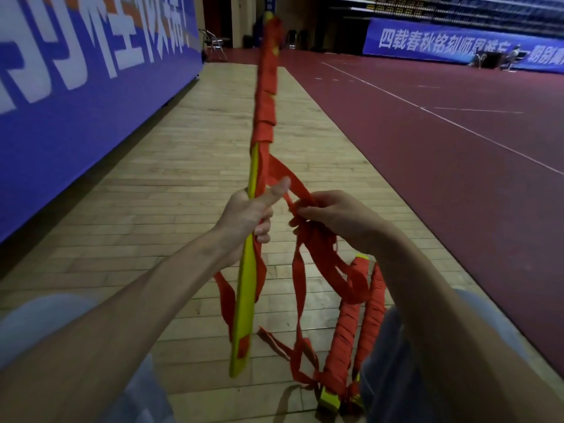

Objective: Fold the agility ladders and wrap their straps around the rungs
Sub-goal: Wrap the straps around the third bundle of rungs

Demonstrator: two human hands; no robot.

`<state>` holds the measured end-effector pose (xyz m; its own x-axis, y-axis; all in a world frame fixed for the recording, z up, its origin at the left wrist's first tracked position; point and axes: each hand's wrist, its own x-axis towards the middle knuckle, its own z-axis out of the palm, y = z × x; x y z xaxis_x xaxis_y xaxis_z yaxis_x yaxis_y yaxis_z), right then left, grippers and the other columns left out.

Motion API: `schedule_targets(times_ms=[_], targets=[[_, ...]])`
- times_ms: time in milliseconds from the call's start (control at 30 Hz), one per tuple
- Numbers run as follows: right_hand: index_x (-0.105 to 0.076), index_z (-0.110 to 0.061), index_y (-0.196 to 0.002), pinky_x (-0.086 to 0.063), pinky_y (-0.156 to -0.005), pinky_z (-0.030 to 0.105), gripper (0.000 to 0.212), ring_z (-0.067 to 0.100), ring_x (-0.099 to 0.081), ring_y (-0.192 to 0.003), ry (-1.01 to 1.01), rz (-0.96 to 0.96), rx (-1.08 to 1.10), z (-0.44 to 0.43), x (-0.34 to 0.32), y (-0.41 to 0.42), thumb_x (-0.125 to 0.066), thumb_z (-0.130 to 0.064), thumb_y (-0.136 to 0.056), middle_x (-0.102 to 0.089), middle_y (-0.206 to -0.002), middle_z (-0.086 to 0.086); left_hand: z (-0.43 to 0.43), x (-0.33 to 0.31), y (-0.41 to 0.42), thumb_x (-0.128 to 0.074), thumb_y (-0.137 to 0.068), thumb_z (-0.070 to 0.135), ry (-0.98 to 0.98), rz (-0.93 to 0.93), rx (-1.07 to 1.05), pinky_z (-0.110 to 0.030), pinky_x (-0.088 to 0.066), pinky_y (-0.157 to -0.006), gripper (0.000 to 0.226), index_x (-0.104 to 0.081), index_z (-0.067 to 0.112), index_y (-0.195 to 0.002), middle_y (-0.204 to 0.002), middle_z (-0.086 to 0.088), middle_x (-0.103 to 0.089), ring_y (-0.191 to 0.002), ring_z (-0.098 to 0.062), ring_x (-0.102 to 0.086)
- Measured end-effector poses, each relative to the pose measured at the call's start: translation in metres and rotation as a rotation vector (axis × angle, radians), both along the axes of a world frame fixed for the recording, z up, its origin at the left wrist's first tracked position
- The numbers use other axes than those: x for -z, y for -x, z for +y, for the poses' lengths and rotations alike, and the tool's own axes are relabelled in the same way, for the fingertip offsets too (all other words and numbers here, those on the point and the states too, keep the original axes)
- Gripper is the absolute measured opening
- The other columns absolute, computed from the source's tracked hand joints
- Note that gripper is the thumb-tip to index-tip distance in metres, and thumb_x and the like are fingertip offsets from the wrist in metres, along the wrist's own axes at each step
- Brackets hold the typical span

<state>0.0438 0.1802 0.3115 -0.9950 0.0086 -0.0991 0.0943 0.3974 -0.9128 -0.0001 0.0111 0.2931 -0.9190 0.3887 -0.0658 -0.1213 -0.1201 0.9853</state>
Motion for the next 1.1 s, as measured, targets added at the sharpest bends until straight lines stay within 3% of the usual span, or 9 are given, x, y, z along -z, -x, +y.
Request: schedule_targets(times_ms=[200,333,500,600,667,767,900,1000,1100], targets=[[-0.069,-0.006,-0.102,-0.052,-0.062,0.029,0.023,0.022,-0.060,-0.068,0.146,-0.010,-0.014,-0.015,-0.001,-0.001,-0.046,-0.002,-0.101,-0.068,-0.082,0.008,-0.002,0.008,0.007,-0.079,-0.081,0.016,0.101,-0.032,-0.055,-0.021,-0.029,-0.040,0.032,-0.048,0.018,-0.083,-0.056,0.002,-0.040,-0.039,-0.012,-0.033],[-0.065,0.005,-0.112,-0.052,-0.068,0.033,0.021,0.025,-0.059,-0.071,0.169,-0.038,-0.021,-0.017,0.002,0.000,-0.049,0.002,-0.098,-0.064,-0.083,0.012,-0.005,0.007,0.006,-0.075,-0.084,0.011,0.131,0.032,-0.078,-0.021,-0.031,-0.037,0.022,-0.053,0.014,-0.084,-0.054,-0.001,-0.052,-0.039,-0.015,-0.048],[-0.066,0.000,-0.108,-0.055,-0.070,0.033,0.018,0.023,-0.065,-0.073,0.212,-0.081,-0.040,-0.018,0.002,0.000,-0.053,-0.007,-0.099,-0.071,-0.089,0.012,-0.001,0.002,0.003,-0.078,-0.081,0.008,0.149,0.108,-0.101,-0.022,-0.032,-0.037,0.022,-0.058,0.012,-0.089,-0.059,-0.002,-0.059,-0.045,-0.014,-0.053],[-0.068,-0.006,-0.102,-0.060,-0.071,0.031,0.018,0.017,-0.069,-0.078,-0.055,-0.146,-0.013,-0.013,0.002,-0.001,-0.054,-0.017,-0.100,-0.072,-0.091,0.007,-0.002,0.001,0.011,-0.066,-0.085,0.006,0.323,0.209,-0.239,-0.025,-0.038,-0.042,0.010,-0.059,0.013,-0.086,-0.066,-0.004,-0.057,-0.053,-0.014,-0.054],[-0.068,-0.005,-0.103,-0.060,-0.072,0.034,0.021,0.018,-0.069,-0.080,-0.281,-0.186,0.035,-0.009,0.004,0.000,-0.053,-0.019,-0.100,-0.071,-0.094,0.008,-0.007,-0.001,0.018,-0.063,-0.085,0.011,0.521,0.341,-0.339,-0.030,-0.049,-0.057,0.006,-0.060,0.016,-0.086,-0.074,-0.001,-0.061,-0.067,-0.018,-0.061],[-0.066,0.003,-0.106,-0.062,-0.069,0.037,0.021,0.023,-0.072,-0.077,-0.401,-0.200,0.153,-0.004,0.006,0.001,-0.053,-0.013,-0.099,-0.070,-0.091,0.012,-0.019,-0.003,0.020,-0.062,-0.089,0.015,0.870,0.553,-0.387,-0.036,-0.051,-0.072,0.015,-0.059,0.016,-0.104,-0.092,0.000,-0.059,-0.086,-0.023,-0.061],[-0.064,0.003,-0.105,-0.062,-0.072,0.044,0.020,0.027,-0.073,-0.076,-0.612,-0.166,0.275,0.003,0.007,0.001,-0.048,0.001,-0.093,-0.070,-0.089,0.017,-0.031,-0.001,0.022,-0.055,-0.092,0.009,1.161,0.897,-0.382,-0.041,-0.048,-0.072,0.025,-0.053,0.014,-0.117,-0.107,-0.005,-0.054,-0.092,-0.032,-0.061],[-0.064,0.001,-0.103,-0.061,-0.076,0.044,0.020,0.028,-0.071,-0.083,-0.629,-0.150,0.312,0.004,0.006,0.002,-0.047,0.001,-0.094,-0.069,-0.093,0.016,-0.030,0.003,0.024,-0.056,-0.091,0.008,1.188,0.837,-0.353,-0.037,-0.040,-0.070,0.029,-0.054,0.015,-0.119,-0.110,-0.004,-0.055,-0.093,-0.030,-0.059],[-0.064,0.002,-0.105,-0.060,-0.077,0.040,0.024,0.028,-0.069,-0.087,-0.328,-0.156,0.327,0.000,0.001,0.000,-0.042,-0.005,-0.100,-0.067,-0.090,0.014,-0.028,0.001,0.027,-0.060,-0.090,0.010,1.098,0.673,-0.359,-0.036,-0.043,-0.067,0.029,-0.056,0.016,-0.118,-0.097,-0.001,-0.054,-0.086,-0.024,-0.058]])
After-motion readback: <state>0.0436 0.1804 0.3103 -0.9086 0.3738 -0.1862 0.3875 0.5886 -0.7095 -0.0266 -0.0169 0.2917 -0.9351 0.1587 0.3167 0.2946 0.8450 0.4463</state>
